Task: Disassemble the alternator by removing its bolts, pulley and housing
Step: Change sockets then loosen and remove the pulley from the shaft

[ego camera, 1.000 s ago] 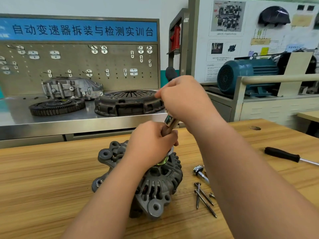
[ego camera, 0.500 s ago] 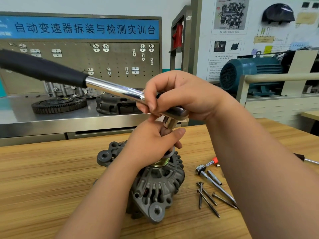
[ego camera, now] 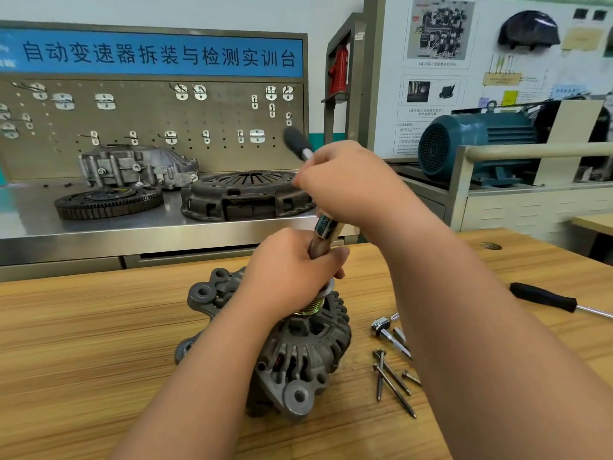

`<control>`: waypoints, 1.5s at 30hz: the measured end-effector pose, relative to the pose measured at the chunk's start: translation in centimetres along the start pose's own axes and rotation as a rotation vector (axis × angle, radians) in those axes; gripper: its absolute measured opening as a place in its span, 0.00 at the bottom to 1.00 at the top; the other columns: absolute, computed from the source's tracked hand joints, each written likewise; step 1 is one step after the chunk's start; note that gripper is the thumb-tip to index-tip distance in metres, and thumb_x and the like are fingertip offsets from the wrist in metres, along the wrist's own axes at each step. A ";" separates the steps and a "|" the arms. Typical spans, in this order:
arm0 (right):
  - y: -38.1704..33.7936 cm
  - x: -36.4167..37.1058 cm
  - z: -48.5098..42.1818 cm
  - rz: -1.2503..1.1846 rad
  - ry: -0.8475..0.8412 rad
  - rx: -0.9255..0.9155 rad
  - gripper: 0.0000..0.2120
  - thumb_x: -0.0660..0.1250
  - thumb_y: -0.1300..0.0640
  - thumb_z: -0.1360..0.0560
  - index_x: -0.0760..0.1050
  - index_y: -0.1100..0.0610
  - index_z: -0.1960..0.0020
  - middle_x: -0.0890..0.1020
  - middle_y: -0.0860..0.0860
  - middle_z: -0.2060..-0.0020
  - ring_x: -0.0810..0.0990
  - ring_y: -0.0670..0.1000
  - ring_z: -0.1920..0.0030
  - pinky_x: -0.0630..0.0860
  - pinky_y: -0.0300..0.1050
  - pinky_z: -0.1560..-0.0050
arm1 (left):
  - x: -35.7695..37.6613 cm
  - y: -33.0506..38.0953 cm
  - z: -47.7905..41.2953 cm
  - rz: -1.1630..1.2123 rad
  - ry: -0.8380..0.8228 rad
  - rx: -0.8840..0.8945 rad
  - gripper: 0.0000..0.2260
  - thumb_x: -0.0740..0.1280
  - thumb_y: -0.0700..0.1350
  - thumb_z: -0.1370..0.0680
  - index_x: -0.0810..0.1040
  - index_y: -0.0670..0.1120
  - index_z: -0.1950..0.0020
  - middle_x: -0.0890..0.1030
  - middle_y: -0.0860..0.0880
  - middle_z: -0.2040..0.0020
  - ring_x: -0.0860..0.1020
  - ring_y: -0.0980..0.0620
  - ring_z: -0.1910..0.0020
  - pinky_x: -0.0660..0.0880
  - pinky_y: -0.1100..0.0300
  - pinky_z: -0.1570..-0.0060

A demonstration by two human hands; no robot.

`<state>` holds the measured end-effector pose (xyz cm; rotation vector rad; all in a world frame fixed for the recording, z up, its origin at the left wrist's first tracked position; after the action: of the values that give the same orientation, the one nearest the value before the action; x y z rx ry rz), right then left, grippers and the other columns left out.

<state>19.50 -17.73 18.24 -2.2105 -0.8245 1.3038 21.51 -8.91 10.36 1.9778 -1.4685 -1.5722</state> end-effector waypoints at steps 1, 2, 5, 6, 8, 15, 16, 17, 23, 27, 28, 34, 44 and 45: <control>-0.1 -0.1 0.1 -0.055 -0.073 -0.049 0.07 0.63 0.62 0.25 0.79 0.56 0.52 0.75 0.44 0.66 0.75 0.50 0.66 0.72 0.41 0.66 | 0.0 -0.1 0.0 0.024 -0.005 0.000 0.17 0.66 0.51 0.22 0.82 0.38 0.60 0.77 0.63 0.77 0.74 0.65 0.76 0.68 0.67 0.74; -0.1 -0.2 0.3 -0.130 -0.158 -0.113 0.07 0.65 0.64 0.26 0.80 0.55 0.55 0.75 0.44 0.67 0.76 0.50 0.66 0.73 0.41 0.65 | -0.1 -0.3 0.1 0.048 -0.006 0.000 0.17 0.67 0.52 0.23 0.82 0.39 0.61 0.78 0.62 0.75 0.75 0.65 0.75 0.70 0.66 0.73; -0.3 -0.6 0.9 -0.338 -0.447 -0.341 0.11 0.66 0.71 0.29 0.78 0.55 0.59 0.77 0.50 0.64 0.76 0.52 0.63 0.73 0.40 0.64 | -0.3 -0.4 0.2 0.060 0.000 0.014 0.14 0.68 0.55 0.24 0.83 0.47 0.64 0.82 0.56 0.70 0.78 0.61 0.71 0.73 0.65 0.67; -0.5 -0.6 1.0 -0.361 -0.539 -0.411 0.12 0.66 0.72 0.31 0.77 0.56 0.59 0.78 0.50 0.62 0.76 0.51 0.62 0.73 0.41 0.62 | -0.3 -0.4 0.3 0.051 -0.007 0.033 0.13 0.68 0.55 0.25 0.83 0.50 0.65 0.83 0.56 0.68 0.79 0.61 0.69 0.73 0.66 0.66; -0.9 -0.3 1.2 -0.352 -0.679 -0.520 0.12 0.67 0.73 0.34 0.76 0.56 0.59 0.78 0.51 0.60 0.76 0.51 0.59 0.74 0.44 0.59 | -0.5 -0.3 0.5 0.047 -0.053 0.082 0.10 0.69 0.55 0.26 0.80 0.53 0.66 0.83 0.59 0.67 0.79 0.63 0.67 0.73 0.71 0.66; -0.5 -0.4 1.4 -0.522 -0.564 -0.412 0.11 0.67 0.71 0.31 0.78 0.57 0.57 0.80 0.50 0.61 0.79 0.46 0.60 0.77 0.40 0.58 | -0.5 0.0 0.7 -0.072 -0.003 0.043 0.14 0.65 0.56 0.23 0.82 0.53 0.66 0.76 0.64 0.75 0.75 0.64 0.68 0.71 0.62 0.66; -0.4 -0.3 1.3 -0.513 -0.463 -0.356 0.11 0.68 0.70 0.30 0.80 0.55 0.58 0.80 0.48 0.61 0.79 0.46 0.60 0.77 0.42 0.59 | -0.4 0.0 0.6 -0.067 0.009 0.017 0.15 0.65 0.56 0.22 0.82 0.53 0.67 0.76 0.63 0.76 0.75 0.64 0.70 0.70 0.61 0.66; -0.2 -0.2 1.2 -0.479 -0.341 -0.287 0.12 0.68 0.69 0.29 0.80 0.53 0.59 0.80 0.45 0.63 0.78 0.46 0.61 0.79 0.45 0.60 | -0.3 0.0 0.6 -0.046 0.022 -0.014 0.16 0.65 0.55 0.22 0.82 0.53 0.68 0.76 0.61 0.77 0.74 0.63 0.71 0.70 0.60 0.66; 0.7 0.5 1.0 -0.272 0.179 0.054 0.08 0.60 0.63 0.28 0.78 0.56 0.57 0.77 0.48 0.66 0.79 0.55 0.59 0.80 0.57 0.52 | 0.2 0.5 0.5 -0.153 0.087 -0.054 0.22 0.61 0.52 0.25 0.74 0.57 0.80 0.71 0.60 0.83 0.68 0.59 0.79 0.61 0.60 0.72; 1.0 0.0 0.7 -0.282 0.079 0.004 0.10 0.60 0.65 0.28 0.76 0.52 0.59 0.77 0.48 0.64 0.81 0.51 0.62 0.80 0.47 0.60 | 0.3 -0.2 0.0 -0.057 0.059 -0.048 0.15 0.65 0.54 0.23 0.82 0.49 0.66 0.75 0.59 0.79 0.75 0.57 0.72 0.73 0.56 0.64; 0.9 -0.1 0.7 -0.326 0.001 -0.022 0.11 0.61 0.66 0.27 0.77 0.53 0.59 0.77 0.48 0.64 0.80 0.48 0.67 0.78 0.42 0.66 | 0.3 -0.3 0.0 -0.039 0.051 -0.040 0.14 0.66 0.53 0.23 0.83 0.45 0.62 0.76 0.60 0.78 0.75 0.59 0.72 0.74 0.56 0.62; 0.2 -0.4 0.9 -0.514 -0.549 -0.344 0.13 0.62 0.73 0.31 0.77 0.58 0.56 0.77 0.57 0.60 0.77 0.46 0.65 0.76 0.41 0.62 | -0.3 -0.6 0.4 0.048 0.014 0.001 0.12 0.69 0.53 0.25 0.84 0.49 0.65 0.83 0.53 0.70 0.78 0.58 0.71 0.76 0.58 0.62; 0.0 0.3 1.1 -0.555 -0.219 -0.121 0.12 0.65 0.71 0.26 0.80 0.56 0.60 0.80 0.52 0.62 0.80 0.48 0.70 0.80 0.42 0.66 | 0.2 -0.6 0.6 -0.022 0.108 -0.074 0.17 0.64 0.54 0.22 0.82 0.54 0.69 0.78 0.59 0.75 0.76 0.60 0.70 0.66 0.62 0.69; 0.2 0.4 1.1 -0.526 -0.107 -0.046 0.12 0.64 0.69 0.26 0.79 0.55 0.60 0.80 0.51 0.60 0.80 0.48 0.69 0.80 0.41 0.67 | 0.2 -0.5 0.6 -0.047 0.122 -0.075 0.17 0.64 0.54 0.22 0.81 0.54 0.69 0.77 0.58 0.76 0.75 0.58 0.71 0.65 0.62 0.70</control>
<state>18.70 -17.55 17.31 -1.7864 -1.3732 1.1474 21.28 -8.54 9.65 2.0404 -1.3071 -1.4734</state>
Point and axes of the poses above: each hand's wrist, its own z-axis away from the middle knuckle, its own x-axis out of the palm, y = z × x, the point moved 3 cm from there along -z, towards the middle knuckle
